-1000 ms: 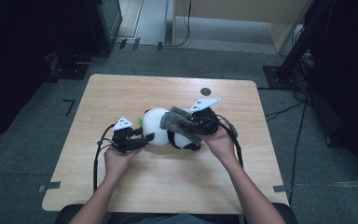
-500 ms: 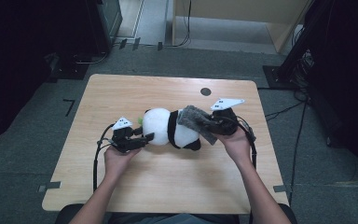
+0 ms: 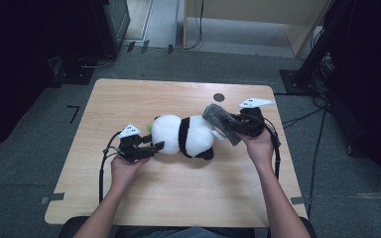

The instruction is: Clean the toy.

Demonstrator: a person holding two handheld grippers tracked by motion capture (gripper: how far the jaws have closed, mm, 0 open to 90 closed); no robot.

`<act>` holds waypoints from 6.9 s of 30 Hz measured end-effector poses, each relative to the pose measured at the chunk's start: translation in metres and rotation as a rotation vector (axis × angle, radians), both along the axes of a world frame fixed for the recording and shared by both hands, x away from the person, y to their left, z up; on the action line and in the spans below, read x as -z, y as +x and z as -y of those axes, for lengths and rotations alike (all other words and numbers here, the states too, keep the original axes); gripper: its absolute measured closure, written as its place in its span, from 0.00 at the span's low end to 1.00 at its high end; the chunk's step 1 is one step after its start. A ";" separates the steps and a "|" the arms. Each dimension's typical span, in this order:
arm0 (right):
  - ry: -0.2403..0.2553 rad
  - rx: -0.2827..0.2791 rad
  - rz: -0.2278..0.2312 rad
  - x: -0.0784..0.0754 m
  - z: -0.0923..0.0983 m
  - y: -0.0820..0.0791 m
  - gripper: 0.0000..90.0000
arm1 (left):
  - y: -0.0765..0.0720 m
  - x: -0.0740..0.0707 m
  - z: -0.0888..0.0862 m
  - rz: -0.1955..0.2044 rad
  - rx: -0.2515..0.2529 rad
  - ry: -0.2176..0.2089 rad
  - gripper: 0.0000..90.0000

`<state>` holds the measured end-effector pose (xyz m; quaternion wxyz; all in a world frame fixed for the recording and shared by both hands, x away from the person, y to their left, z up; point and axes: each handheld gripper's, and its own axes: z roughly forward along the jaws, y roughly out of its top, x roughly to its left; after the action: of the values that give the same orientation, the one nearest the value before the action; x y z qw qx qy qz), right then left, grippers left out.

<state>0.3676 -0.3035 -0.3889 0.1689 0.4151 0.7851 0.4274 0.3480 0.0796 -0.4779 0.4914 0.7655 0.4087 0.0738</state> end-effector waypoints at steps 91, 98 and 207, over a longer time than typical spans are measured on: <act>0.144 0.016 -0.094 0.014 0.010 0.000 0.83 | 0.004 0.003 0.010 -0.023 0.001 0.028 0.42; 0.116 -0.058 -0.102 0.011 -0.018 0.005 0.83 | 0.004 0.003 0.010 -0.022 0.003 0.033 0.42; -0.069 -0.309 -0.080 0.017 -0.141 -0.004 0.72 | 0.004 -0.001 0.009 -0.030 -0.009 0.028 0.52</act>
<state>0.3638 -0.1626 -0.4061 0.0839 0.2999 0.8600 0.4043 0.3525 0.0706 -0.4766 0.4741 0.7714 0.4187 0.0701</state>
